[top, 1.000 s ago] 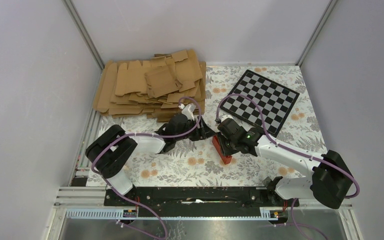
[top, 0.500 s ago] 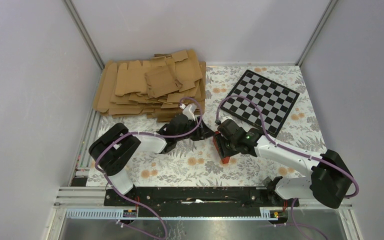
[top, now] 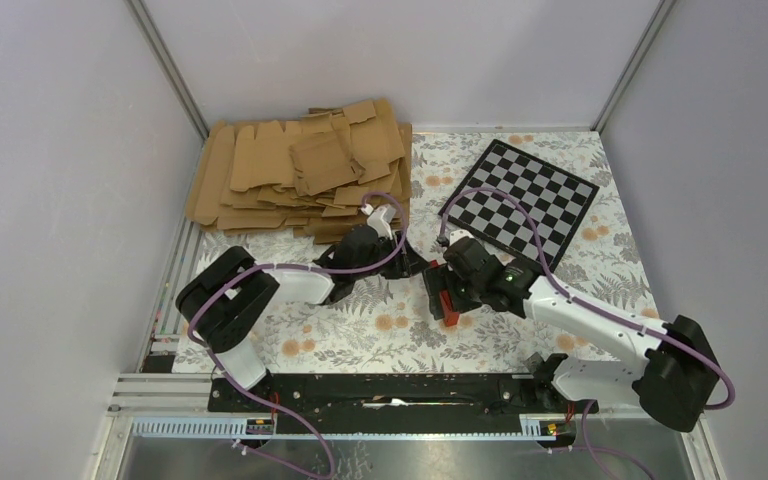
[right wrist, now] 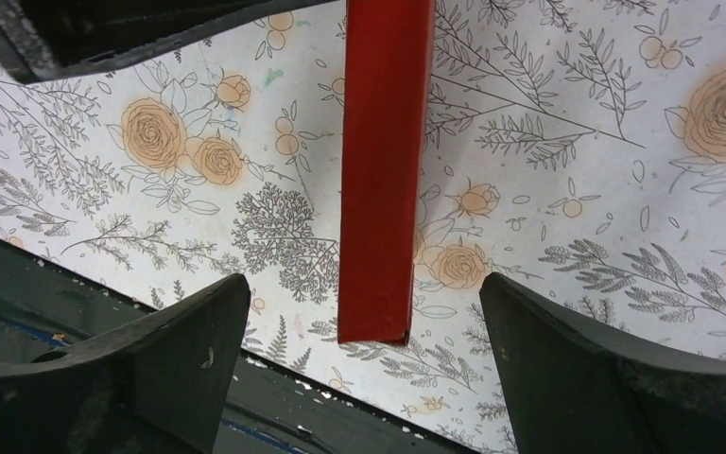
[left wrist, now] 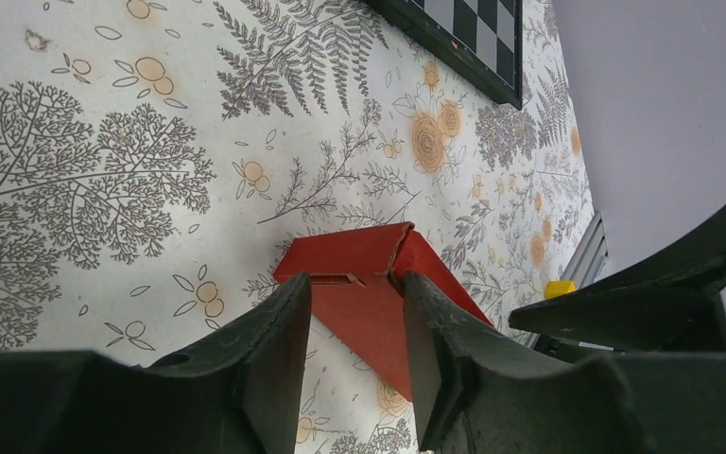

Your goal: Fold the paper box

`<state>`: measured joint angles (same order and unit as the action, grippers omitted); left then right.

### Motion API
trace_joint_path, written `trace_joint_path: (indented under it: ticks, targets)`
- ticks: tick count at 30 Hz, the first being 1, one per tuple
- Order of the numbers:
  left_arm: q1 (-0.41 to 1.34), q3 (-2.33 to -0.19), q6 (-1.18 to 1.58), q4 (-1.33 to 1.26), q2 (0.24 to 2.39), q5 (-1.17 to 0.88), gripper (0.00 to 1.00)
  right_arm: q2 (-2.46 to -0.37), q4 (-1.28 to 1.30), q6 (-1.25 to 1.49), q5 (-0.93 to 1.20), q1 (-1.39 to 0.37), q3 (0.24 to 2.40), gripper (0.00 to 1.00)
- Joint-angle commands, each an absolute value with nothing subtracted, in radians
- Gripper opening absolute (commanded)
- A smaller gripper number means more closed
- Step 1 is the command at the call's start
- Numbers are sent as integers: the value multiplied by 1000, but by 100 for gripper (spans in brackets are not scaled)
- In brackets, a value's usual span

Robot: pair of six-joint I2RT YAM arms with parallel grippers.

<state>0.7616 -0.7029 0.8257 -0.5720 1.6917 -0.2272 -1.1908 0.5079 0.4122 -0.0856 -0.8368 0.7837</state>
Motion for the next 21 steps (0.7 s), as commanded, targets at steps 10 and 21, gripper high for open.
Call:
trace_joint_path:
  ticks: [10, 21]
  targets:
    - [810, -728, 729, -397, 1696, -127, 40, -1069, 693, 483, -192, -838, 872, 79]
    - [829, -741, 721, -375, 1689, -110, 40, -1088, 737, 503, -249, -830, 845, 75]
